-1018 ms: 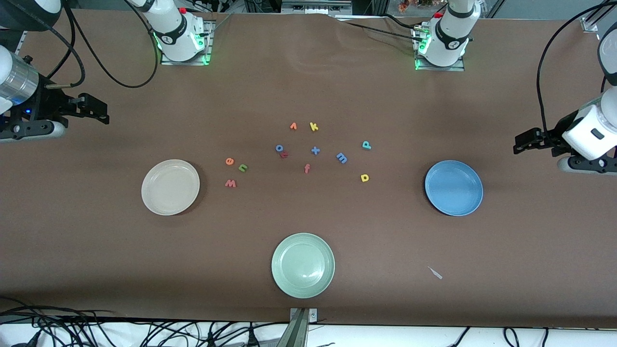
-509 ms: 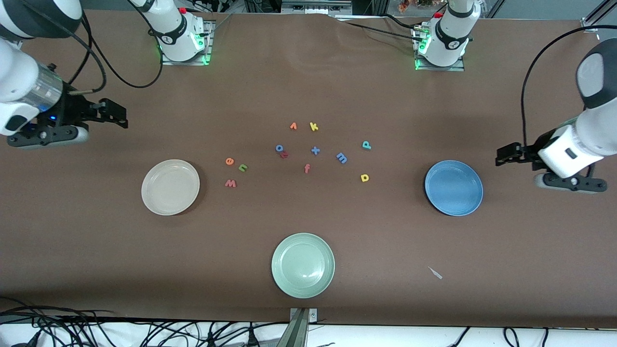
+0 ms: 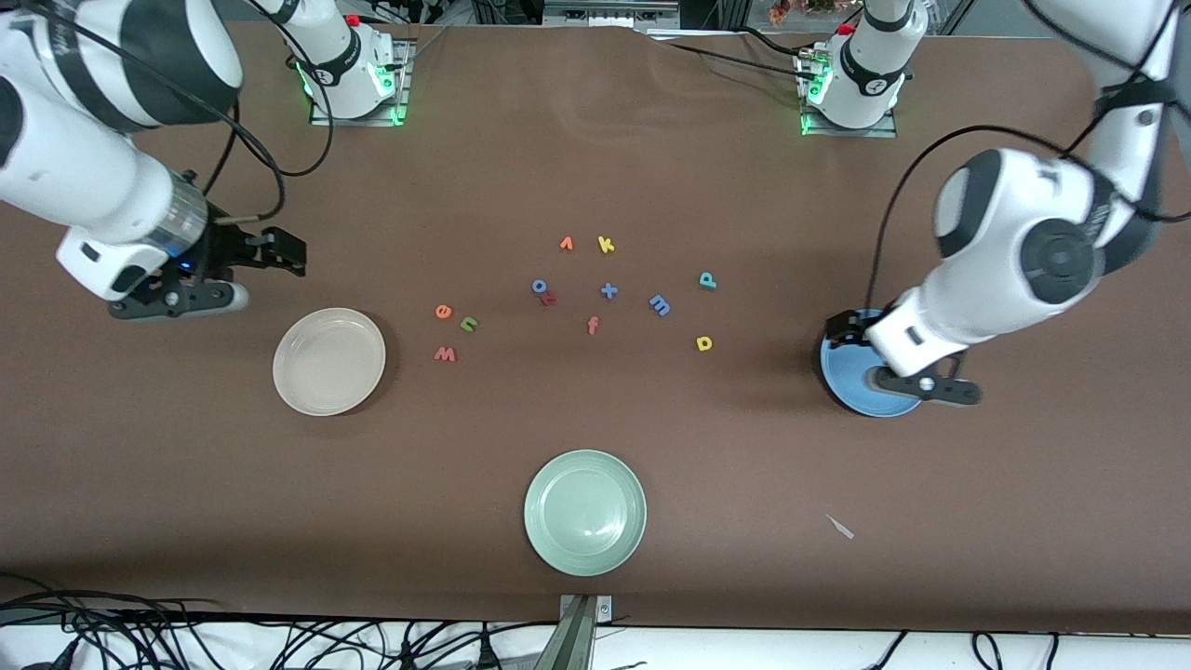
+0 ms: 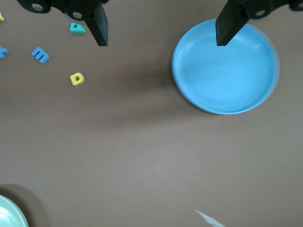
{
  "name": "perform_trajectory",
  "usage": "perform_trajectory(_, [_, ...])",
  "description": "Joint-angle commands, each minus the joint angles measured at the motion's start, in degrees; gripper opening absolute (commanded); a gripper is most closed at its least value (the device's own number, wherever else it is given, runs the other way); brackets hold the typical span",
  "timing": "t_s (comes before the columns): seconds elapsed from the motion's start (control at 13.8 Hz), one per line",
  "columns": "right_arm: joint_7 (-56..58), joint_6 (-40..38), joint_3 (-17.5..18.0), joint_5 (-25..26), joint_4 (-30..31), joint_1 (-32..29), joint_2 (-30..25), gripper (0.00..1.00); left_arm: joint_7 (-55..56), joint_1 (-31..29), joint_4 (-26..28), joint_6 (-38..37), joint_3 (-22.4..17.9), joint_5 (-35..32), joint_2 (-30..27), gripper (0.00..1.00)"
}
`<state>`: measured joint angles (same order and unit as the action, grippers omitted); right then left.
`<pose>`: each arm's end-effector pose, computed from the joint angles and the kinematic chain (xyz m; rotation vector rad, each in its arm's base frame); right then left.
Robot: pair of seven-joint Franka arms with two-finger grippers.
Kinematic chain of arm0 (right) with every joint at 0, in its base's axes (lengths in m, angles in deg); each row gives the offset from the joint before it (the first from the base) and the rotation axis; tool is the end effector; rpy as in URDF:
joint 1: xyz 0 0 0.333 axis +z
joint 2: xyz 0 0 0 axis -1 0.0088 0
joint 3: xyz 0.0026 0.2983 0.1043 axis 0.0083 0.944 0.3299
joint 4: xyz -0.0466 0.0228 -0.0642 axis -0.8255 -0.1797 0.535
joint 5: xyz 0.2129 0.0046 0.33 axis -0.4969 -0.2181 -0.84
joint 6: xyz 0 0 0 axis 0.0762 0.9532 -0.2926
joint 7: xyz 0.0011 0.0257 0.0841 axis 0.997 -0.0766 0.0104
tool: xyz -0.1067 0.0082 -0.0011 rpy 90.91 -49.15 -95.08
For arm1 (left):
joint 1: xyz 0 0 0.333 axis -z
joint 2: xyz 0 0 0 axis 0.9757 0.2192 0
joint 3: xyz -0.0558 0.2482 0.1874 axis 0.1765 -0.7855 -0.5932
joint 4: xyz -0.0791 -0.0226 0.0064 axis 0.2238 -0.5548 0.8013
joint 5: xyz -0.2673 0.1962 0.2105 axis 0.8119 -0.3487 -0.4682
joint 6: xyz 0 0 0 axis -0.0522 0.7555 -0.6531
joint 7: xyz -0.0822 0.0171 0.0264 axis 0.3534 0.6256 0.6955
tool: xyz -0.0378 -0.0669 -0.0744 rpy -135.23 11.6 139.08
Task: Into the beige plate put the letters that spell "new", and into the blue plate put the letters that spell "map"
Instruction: 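Reach the left gripper and the right gripper toward the scattered letters, then grasp the yellow letter with the left gripper while the right gripper lowers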
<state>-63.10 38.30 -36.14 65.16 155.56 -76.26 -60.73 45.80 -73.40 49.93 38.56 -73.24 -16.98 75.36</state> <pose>0.5924 0.1259 0.4971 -3.1215 -0.1639 0.1568 0.6325 -0.1589 0.3822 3.0619 -0.2519 -0.1157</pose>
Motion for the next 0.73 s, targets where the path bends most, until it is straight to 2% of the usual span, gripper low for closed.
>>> perform_trajectory(0.0, [-3.89, 4.30, 0.20, -0.81, 3.09, 0.82, 0.98, 1.00, 3.42, 3.43, 4.53, 8.10, -0.57, 1.50, 1.54, 1.00])
perform_trajectory(0.15, [-6.61, 10.27, 1.60, -0.81, 9.14, 0.74, 0.19, 1.00, 9.31, 6.42, 8.66, 16.63, -0.57, 0.79, 3.65, 1.00])
perform_trajectory(0.36, [-17.23, 17.92, 5.12, -0.37, 16.36, 0.74, -0.17, 1.00, 17.91, 10.90, 9.20, 19.99, -0.57, 0.71, 7.51, 1.00])
perform_trajectory(0.65, [-25.76, 31.18, 9.51, -0.37, 26.64, 0.65, -0.52, 1.00, 27.59, 14.69, 9.12, 24.74, -0.84, 0.18, 11.47, 1.00])
